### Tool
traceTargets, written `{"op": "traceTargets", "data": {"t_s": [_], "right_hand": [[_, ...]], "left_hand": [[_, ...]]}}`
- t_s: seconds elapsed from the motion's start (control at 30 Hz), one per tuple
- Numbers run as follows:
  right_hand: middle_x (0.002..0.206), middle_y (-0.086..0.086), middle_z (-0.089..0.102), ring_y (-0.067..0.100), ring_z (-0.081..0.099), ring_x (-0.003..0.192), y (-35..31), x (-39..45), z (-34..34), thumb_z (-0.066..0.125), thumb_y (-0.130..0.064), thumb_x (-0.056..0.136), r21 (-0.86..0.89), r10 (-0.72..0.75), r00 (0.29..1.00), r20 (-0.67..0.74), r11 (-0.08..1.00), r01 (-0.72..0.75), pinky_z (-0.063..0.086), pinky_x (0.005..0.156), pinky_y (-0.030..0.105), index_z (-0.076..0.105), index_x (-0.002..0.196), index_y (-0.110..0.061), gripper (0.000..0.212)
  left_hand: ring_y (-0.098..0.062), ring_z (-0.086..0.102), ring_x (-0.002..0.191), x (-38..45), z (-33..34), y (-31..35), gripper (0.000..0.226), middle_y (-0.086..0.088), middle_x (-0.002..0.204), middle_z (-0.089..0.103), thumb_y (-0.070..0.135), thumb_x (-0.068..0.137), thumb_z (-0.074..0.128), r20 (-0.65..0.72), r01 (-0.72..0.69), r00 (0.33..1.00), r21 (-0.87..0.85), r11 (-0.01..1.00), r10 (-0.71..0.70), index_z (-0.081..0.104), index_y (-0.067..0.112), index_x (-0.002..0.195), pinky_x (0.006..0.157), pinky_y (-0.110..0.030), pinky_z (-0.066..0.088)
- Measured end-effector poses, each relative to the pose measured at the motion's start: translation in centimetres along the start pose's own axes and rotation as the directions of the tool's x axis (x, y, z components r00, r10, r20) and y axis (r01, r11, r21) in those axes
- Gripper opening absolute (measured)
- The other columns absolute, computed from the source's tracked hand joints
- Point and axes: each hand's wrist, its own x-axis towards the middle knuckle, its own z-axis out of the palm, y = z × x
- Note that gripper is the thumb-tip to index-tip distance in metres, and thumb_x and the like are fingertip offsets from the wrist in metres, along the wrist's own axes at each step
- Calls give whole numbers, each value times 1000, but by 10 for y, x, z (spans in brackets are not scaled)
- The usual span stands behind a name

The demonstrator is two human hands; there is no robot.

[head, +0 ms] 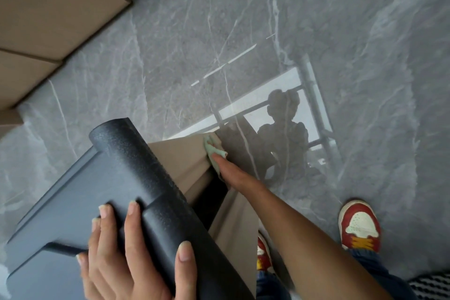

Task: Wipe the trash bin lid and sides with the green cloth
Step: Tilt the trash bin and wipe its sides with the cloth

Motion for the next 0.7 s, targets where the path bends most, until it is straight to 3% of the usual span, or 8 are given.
{"op": "traceTargets", "data": {"t_s": [0.07,0.2,0.3,0.4,0.53,0.7], "right_hand": [[161,0,35,19,34,147,-5,-11,-18,36,-62,95,-30,112,993,-33,993,-112,23,123,39,33,154,-28,68],[159,8,37,23,35,146,-38,-57,-55,38,-49,102,29,179,982,-65,984,-178,26,119,35,33,155,-19,60],[161,1,35,19,34,147,-58,-94,-80,46,-62,92,80,200,979,-44,977,-197,22,123,37,29,156,-26,75],[156,-1,46,16,45,141,-82,-121,-96,55,-71,76,129,140,990,-31,982,-135,24,125,44,40,152,-29,87],[152,-5,51,16,48,138,-122,-147,-101,63,-77,68,43,133,991,24,990,-134,25,124,46,46,147,-30,94],[154,-9,47,16,45,141,-165,-162,-87,67,-84,58,-166,240,964,112,961,-220,23,125,46,42,150,-34,107]], "left_hand": [[-48,42,134,2,-4,1,76,-32,147,44,58,93,31,28,26,999,-15,1000,-25,50,0,137,110,-70,29],[-48,43,133,7,-13,4,73,-33,146,45,50,85,43,55,37,998,-24,999,-35,54,-3,135,111,-68,28],[-45,42,137,7,-16,7,73,-28,149,44,47,81,46,68,97,993,-21,995,-95,55,1,136,114,-65,26],[-39,41,141,7,-20,8,70,-22,153,42,49,83,46,70,139,988,-28,990,-137,55,7,138,116,-62,26],[-36,39,143,5,-24,6,65,-20,154,41,52,90,40,91,149,985,-41,988,-145,55,12,139,115,-63,28],[-34,39,143,4,-24,-3,58,-19,153,44,49,95,37,91,133,987,-37,990,-129,53,16,140,114,-62,30]]}}
